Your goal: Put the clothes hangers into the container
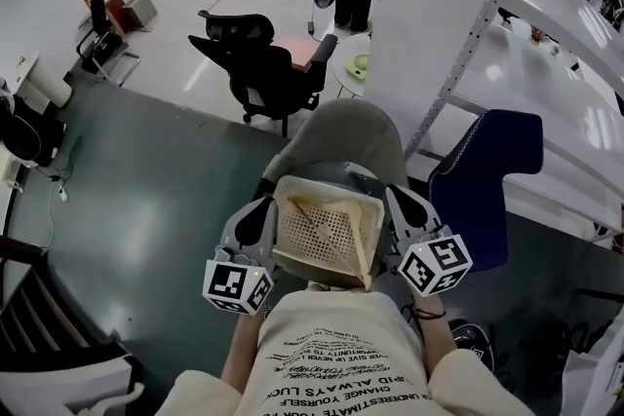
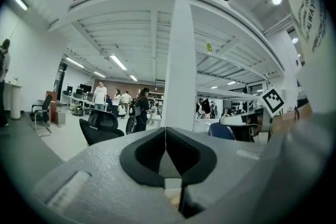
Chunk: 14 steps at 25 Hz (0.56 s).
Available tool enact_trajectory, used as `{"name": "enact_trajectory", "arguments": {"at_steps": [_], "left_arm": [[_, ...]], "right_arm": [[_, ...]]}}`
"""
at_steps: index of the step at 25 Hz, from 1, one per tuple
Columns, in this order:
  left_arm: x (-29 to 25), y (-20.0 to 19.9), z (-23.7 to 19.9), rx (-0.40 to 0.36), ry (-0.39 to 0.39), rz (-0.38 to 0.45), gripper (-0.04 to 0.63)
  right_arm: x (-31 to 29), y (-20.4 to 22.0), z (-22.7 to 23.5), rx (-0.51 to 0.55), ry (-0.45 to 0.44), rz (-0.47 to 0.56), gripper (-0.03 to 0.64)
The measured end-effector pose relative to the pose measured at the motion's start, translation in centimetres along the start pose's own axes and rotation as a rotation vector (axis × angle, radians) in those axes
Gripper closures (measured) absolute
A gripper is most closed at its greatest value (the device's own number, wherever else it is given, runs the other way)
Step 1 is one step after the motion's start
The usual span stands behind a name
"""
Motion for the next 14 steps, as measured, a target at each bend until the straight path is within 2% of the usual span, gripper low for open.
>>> {"name": "enact_trajectory", "arguments": {"at_steps": [14], "left_arm": [[0.64, 0.45, 0.01, -0.001, -0.003, -0.023, 0.572]], "right_arm": [[0.4, 0.5, -0.09, 0.015, 0.017, -0.01, 0.614]]}}
Point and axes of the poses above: the fingertips, and each gripper's own axes: x backward along the fingers, z to its right, y out of its underside, the point moved 8 cm from there along x, backward along the fingers, and after that the axes turned 8 degrees about y, right-handed, at the moved point
